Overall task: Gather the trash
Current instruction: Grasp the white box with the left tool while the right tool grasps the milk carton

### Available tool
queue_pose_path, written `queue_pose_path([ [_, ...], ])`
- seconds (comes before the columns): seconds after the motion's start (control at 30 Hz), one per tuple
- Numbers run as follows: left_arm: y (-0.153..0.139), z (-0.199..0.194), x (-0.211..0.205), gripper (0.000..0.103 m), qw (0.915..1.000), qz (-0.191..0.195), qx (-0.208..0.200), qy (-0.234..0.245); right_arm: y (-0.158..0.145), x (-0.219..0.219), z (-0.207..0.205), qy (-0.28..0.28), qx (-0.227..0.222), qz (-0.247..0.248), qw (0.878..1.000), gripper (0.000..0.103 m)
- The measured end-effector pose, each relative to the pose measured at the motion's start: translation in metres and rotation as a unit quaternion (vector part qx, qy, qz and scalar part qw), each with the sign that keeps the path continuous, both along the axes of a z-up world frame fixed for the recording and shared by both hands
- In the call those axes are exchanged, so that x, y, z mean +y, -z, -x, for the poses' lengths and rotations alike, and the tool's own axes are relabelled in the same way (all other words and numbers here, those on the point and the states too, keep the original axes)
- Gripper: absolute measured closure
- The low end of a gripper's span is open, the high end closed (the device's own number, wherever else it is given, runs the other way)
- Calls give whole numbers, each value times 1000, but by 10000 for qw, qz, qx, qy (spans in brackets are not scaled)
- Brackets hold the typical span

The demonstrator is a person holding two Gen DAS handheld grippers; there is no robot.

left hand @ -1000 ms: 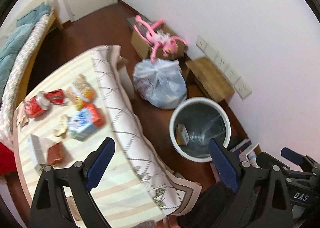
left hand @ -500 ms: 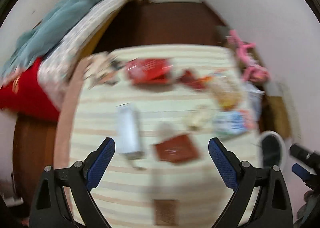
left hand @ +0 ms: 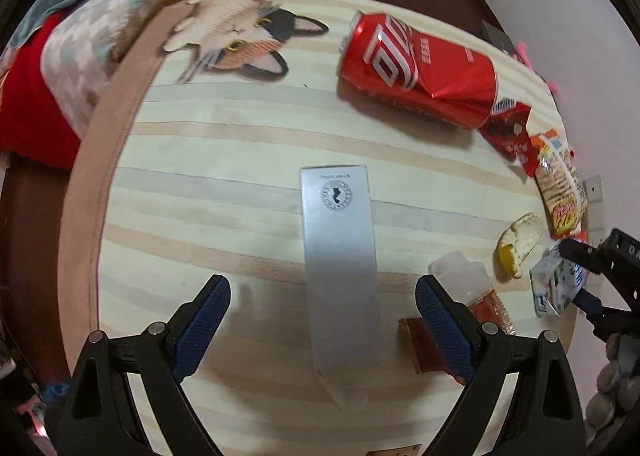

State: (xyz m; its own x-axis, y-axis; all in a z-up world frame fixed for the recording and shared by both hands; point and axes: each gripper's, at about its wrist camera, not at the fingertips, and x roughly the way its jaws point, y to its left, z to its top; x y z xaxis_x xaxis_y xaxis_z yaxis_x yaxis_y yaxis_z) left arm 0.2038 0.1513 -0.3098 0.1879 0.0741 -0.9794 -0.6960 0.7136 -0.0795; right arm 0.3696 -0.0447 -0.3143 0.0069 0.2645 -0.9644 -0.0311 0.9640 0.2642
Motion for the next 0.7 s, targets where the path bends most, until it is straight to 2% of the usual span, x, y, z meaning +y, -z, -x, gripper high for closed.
queue_pose_path([
  [0.03,3,0,-1,15,10000,1,24,50,-2,0,4,-200,-15,10,9998,41],
  [0.13,8,1,-3,29,9999,-4,42,148,-9,3,20,-1167,-235,295,9925,41],
  [0.23,12,4,-8,45,9996,-33,61,261,-13,10,43,-2131,-331,628,9744,41],
  [0.33,19,10,-15,67,9991,-144,149,367,-15,9,54,-2422,-450,837,9656,40],
  [0.47,21,13,-25,72,9982,-342,171,454,0,3,57,-2043,-298,724,9758,39],
  [0.53,22,18,-28,72,9980,-355,191,479,-4,6,62,-2071,-471,654,9750,43],
  [0.57,21,19,-26,72,9979,-372,198,490,-3,10,66,-2153,-432,571,9739,43],
  [0.7,19,35,-31,72,9972,-466,250,536,-5,26,90,-2770,-598,834,9554,44],
])
